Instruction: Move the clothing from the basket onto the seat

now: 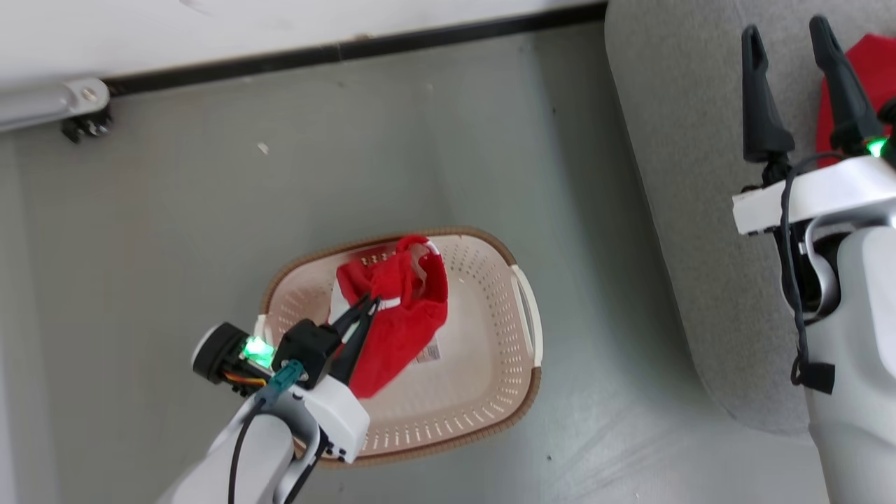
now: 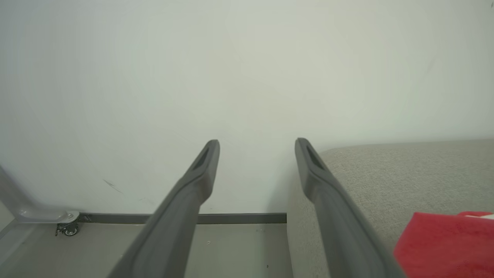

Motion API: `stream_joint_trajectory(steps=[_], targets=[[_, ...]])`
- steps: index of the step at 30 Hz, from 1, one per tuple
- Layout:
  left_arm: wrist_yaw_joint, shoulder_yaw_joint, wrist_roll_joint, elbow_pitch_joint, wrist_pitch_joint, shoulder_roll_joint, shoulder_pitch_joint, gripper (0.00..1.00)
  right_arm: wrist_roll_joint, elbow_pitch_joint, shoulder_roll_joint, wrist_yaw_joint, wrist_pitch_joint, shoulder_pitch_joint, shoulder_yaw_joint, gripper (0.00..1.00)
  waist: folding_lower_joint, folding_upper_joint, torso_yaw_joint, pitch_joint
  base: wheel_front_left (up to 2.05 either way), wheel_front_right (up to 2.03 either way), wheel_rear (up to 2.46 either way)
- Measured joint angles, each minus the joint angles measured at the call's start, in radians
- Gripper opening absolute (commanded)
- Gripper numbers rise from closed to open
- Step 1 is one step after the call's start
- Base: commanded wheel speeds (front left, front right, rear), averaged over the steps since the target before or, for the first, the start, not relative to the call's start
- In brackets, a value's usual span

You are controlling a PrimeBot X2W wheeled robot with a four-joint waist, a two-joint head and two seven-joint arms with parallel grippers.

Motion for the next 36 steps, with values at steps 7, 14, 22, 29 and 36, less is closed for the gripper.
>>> stream_joint_trajectory(steps=[7,14,22,29,36], targets=[[0.003,0.013,-0.015,-0.065,0.0,-0.001,0.039,1.0,-0.009,0.006,-0.002,0.0,0.0,0.048,-0.016,1.0,0.0,0.0,0.021,-0.07,0.0,0.0,0.0],[0.01,0.027,-0.028,-0.107,0.0,0.002,0.081,1.0,-0.021,0.007,-0.003,0.0,0.0,0.093,-0.025,1.0,0.0,0.0,0.035,-0.137,0.0,0.0,0.0],[0.033,0.081,-0.06,-0.13,0.0,0.024,0.126,1.0,-0.037,0.01,-0.003,0.0,0.0,0.146,-0.028,1.0,0.0,0.0,0.044,-0.199,0.0,0.0,0.0],[0.062,0.145,-0.099,-0.142,0.0,0.051,0.164,1.0,-0.044,0.013,-0.003,0.0,0.0,0.203,-0.033,1.0,0.0,0.0,0.047,-0.258,0.0,0.0,0.0],[0.091,0.221,-0.142,-0.143,0.0,0.081,0.198,1.0,-0.046,0.016,-0.002,0.0,0.0,0.268,-0.037,1.0,0.0,0.0,0.046,-0.313,0.0,0.0,0.0]])
